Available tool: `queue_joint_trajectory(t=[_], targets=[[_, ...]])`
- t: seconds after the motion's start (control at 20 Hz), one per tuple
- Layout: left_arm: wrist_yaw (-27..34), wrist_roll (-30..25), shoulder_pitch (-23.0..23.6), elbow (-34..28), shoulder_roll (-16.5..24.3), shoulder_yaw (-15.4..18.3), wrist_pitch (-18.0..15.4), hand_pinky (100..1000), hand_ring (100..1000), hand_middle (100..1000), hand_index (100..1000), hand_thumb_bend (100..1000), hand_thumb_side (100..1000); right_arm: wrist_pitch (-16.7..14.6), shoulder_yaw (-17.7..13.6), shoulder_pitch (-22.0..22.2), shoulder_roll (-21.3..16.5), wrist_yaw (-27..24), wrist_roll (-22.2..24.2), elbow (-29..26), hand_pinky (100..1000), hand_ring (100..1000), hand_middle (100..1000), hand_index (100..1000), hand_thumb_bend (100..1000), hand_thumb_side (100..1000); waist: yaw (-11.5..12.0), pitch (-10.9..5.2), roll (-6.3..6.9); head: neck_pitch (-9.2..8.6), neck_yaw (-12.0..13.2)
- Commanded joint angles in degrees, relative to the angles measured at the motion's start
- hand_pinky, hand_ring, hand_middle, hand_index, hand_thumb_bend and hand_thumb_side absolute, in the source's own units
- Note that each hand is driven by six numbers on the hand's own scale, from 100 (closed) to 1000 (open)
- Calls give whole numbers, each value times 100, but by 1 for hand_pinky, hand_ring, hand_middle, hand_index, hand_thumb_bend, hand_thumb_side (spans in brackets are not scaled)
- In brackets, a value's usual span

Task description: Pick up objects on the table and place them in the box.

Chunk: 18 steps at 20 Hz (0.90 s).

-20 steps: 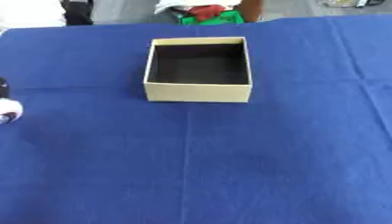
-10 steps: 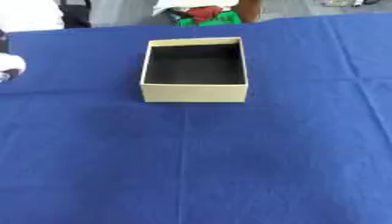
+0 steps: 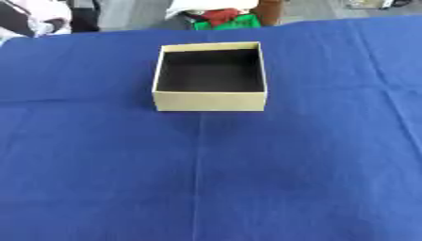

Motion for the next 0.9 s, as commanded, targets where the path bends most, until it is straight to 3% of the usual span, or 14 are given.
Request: queue_joint_trajectory(t=[0.05,0.5,0.9], targets=[[-55,5,-365,214,-312,-83,-116,255,393,415,426,304,100,-4,-20,-98,-79,-65,42,-88,764,737,745,852,240,1000,-21,-113,-39,-81,26],[-346,402,-1191,1085,-1539,-270,-234,247,388,407,413,291,100,-21,21,-247,23,-130,107,-88,764,737,745,852,240,1000,-155,-33,-82,-207,71],[-593,961,-1505,1808,-2343,-296,-485,261,395,413,415,276,100,-24,53,-388,141,-188,141,-88,764,737,745,852,240,1000,-284,80,-61,-320,132]])
